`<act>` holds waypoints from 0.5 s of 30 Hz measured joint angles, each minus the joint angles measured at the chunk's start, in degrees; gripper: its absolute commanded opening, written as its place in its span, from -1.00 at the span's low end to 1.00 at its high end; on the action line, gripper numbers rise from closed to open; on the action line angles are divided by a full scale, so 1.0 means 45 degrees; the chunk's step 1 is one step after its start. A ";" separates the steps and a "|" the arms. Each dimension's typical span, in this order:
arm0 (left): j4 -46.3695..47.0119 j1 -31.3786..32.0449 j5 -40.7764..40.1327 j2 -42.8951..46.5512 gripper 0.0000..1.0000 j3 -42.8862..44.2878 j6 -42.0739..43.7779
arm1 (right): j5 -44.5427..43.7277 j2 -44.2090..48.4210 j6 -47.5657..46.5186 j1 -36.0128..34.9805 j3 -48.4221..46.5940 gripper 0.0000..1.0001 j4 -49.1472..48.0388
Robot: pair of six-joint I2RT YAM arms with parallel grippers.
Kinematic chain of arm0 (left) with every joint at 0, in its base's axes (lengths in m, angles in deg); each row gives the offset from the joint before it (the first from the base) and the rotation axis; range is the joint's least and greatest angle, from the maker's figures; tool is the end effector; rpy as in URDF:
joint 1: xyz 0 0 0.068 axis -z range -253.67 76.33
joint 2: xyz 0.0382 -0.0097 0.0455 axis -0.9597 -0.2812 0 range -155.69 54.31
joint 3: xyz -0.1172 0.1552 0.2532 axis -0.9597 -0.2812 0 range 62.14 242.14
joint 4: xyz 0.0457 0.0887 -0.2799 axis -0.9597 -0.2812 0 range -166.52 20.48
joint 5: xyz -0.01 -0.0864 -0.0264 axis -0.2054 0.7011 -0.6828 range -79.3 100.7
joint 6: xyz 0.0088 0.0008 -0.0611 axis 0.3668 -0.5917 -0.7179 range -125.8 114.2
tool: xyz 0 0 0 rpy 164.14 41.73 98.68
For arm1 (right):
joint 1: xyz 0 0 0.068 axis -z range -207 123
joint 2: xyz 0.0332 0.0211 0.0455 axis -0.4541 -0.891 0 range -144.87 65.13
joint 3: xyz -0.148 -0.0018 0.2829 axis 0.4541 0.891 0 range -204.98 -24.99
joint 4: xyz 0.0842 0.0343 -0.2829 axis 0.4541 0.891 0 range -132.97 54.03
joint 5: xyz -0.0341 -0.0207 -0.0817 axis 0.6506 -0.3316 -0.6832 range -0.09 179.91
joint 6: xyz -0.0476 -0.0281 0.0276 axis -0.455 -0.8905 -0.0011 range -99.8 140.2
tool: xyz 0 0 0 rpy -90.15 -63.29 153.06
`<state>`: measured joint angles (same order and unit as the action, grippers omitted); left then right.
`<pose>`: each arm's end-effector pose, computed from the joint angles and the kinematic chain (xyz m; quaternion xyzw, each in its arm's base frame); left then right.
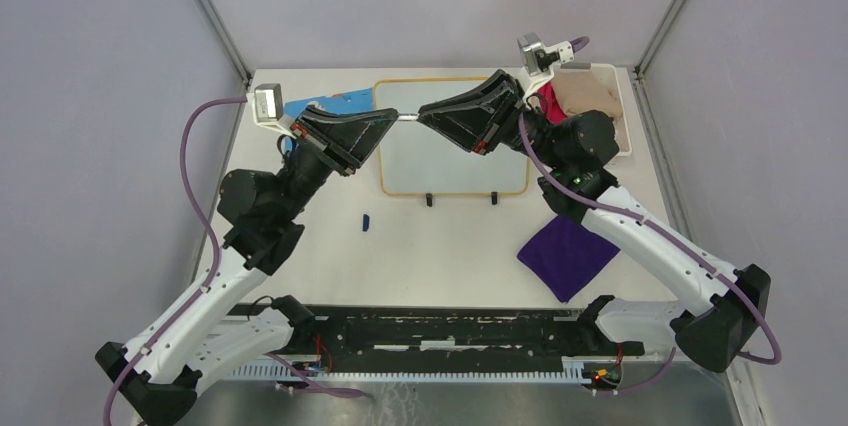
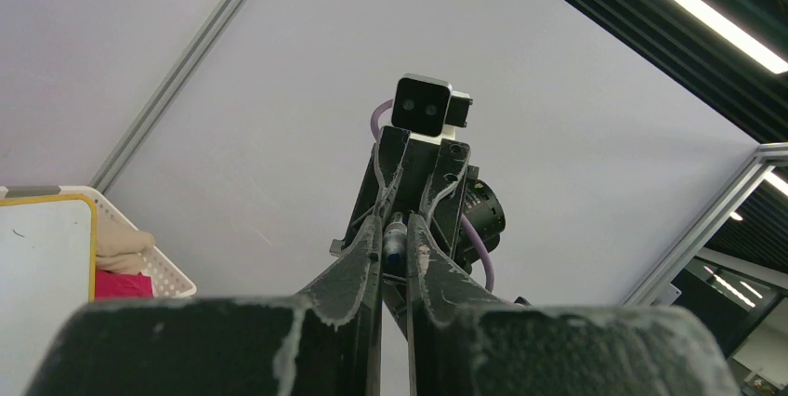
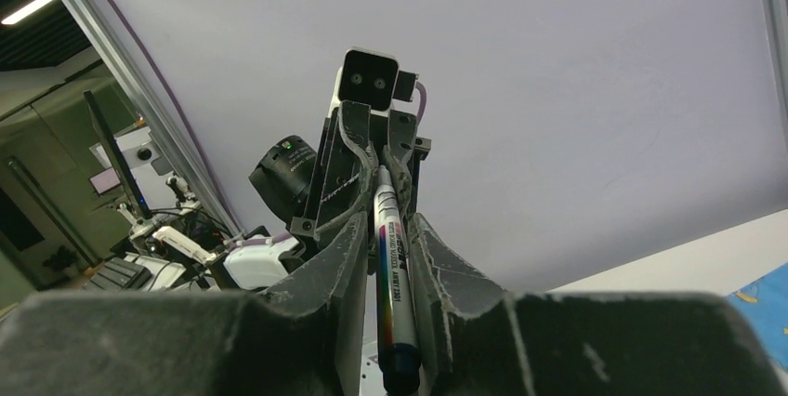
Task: Write a sentence on the whiteboard
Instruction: Adjust the whiteboard marker.
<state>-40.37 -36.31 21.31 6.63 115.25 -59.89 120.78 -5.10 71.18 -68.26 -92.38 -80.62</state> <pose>0.1416 -0.1188 0.4985 0.0136 0.4700 -0.6612 0.5846 0.2050 0.2116 0.5180 -0.1972 0.4649 0.7012 0.5033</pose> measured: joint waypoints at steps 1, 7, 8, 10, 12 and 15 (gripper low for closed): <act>-0.0005 0.0000 0.0000 0.0000 -0.96 0.0000 0.0000 | -0.0015 0.0000 0.0000 0.0000 0.0000 -0.52 0.0000; -0.0010 0.0005 0.0000 0.0034 -0.96 0.0000 0.0000 | -0.0015 0.0000 0.0053 0.0000 0.0000 -0.77 -0.0019; -0.0005 0.0005 0.0000 0.0039 -0.96 0.0000 0.0000 | -0.0010 0.0000 0.0058 0.0000 0.0005 -0.83 -0.0039; -0.0005 0.0010 0.0000 0.0039 -0.96 -0.0005 0.0000 | -0.0010 0.0000 0.0078 0.0000 0.0029 -0.90 -0.0097; -0.0010 0.0015 0.0000 0.0039 -0.96 -0.0005 0.0000 | -0.0015 0.0000 0.0097 0.0000 0.0102 -0.97 -0.0223; -0.0029 0.0019 0.0019 0.0039 -0.90 -0.0015 0.0005 | -0.0019 0.0000 0.0185 0.0000 0.0248 -1.00 -0.0495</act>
<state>-40.50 -36.22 21.40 6.80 115.18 -59.86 120.70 -5.10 72.01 -68.26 -91.27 -82.85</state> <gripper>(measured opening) 0.153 0.174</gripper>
